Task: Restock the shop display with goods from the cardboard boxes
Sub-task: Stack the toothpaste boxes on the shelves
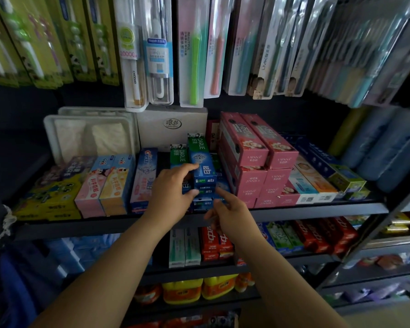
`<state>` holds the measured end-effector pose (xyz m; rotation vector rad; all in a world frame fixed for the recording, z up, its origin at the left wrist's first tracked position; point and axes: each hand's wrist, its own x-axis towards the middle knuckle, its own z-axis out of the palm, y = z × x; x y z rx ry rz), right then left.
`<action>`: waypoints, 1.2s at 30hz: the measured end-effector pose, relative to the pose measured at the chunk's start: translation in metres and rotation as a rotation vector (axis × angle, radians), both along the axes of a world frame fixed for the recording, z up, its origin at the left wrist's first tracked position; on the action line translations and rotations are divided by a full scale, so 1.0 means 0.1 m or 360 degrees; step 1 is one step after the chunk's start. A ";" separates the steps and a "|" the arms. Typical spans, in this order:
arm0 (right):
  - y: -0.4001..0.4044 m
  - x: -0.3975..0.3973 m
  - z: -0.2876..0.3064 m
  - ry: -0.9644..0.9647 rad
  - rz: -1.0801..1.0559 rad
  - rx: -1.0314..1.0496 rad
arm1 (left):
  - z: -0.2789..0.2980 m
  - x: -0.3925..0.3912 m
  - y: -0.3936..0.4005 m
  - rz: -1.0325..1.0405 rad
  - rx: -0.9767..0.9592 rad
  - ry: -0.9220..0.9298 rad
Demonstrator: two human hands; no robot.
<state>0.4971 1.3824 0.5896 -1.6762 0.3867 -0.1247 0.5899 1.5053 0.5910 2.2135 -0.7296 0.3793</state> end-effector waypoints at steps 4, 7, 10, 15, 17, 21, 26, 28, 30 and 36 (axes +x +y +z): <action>0.02 0.03 -0.03 0.0020 0.0031 -0.0021 | 0.01 0.03 0.03 -0.0053 -0.0037 0.0111; 0.01 0.00 -0.06 0.0010 0.0027 -0.0028 | 0.01 0.05 0.04 -0.0095 -0.0109 0.0227; 0.00 -0.03 -0.10 0.0006 0.0005 -0.0050 | 0.00 0.05 0.03 -0.0095 -0.0093 0.0232; -0.02 -0.13 -0.14 -0.0035 -0.0044 -0.0095 | 0.00 -0.02 0.02 -0.0021 -0.0087 0.0102; -0.05 -0.22 -0.16 -0.0062 -0.0089 -0.0151 | -0.03 -0.13 0.05 0.0053 -0.0142 -0.0149; -0.16 -0.47 -0.31 -0.0074 -0.0204 -0.0178 | -0.21 -0.52 0.15 0.0177 -0.0359 -0.0372; -0.30 -0.87 -0.59 -0.0014 -0.0317 -0.0270 | -0.66 -1.12 0.24 -0.0013 -0.0413 0.0253; -0.36 -1.04 -0.74 0.0074 -0.0345 -0.0259 | -0.84 -1.29 0.23 -0.0051 -0.0350 0.0532; -0.42 -1.21 -0.90 0.0169 -0.0363 -0.0236 | -0.96 -1.43 0.22 -0.0088 -0.0270 0.0786; -0.70 -1.69 -1.26 0.0350 -0.0471 -0.0078 | -1.24 -1.77 0.14 -0.0045 -0.0042 0.1215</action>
